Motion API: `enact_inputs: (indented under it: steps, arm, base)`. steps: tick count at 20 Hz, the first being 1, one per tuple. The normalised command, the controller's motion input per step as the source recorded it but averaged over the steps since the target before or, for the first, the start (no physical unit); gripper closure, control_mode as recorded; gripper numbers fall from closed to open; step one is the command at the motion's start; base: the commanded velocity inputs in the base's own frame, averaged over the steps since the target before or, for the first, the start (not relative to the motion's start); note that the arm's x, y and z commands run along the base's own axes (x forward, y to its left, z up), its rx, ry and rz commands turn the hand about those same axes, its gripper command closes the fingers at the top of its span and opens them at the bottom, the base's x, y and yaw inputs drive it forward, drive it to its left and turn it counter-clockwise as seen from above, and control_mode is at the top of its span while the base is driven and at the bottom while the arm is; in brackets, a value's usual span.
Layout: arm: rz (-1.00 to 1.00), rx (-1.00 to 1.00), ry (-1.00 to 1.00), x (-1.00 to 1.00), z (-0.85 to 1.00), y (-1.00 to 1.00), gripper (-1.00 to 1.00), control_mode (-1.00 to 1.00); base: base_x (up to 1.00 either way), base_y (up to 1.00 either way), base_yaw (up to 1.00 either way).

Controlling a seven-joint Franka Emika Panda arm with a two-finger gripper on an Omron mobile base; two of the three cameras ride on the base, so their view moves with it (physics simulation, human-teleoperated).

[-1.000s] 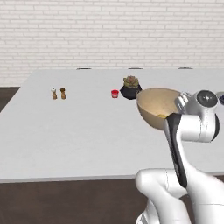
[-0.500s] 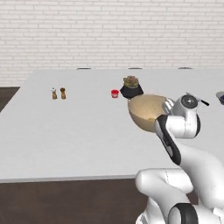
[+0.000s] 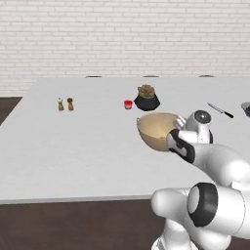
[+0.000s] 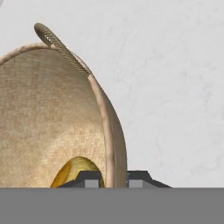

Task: Open the cabinet, pick up the bread from the cabinet and place it in the basket. Then move the basket to the dining counter.

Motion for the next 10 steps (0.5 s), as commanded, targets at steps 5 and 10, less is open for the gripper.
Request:
enact_inputs:
  steps: [5, 10]
  arm:
    - [0.05, 0.0, 0.08, 0.14, -0.45, 0.0, 1.0, -1.0]
    - [0.0, -0.01, 0.06, 0.03, -0.32, 0.01, 1.0, -1.0]
  base:
    - [0.0, 0.0, 0.0]
    - [0.0, 0.0, 0.0]
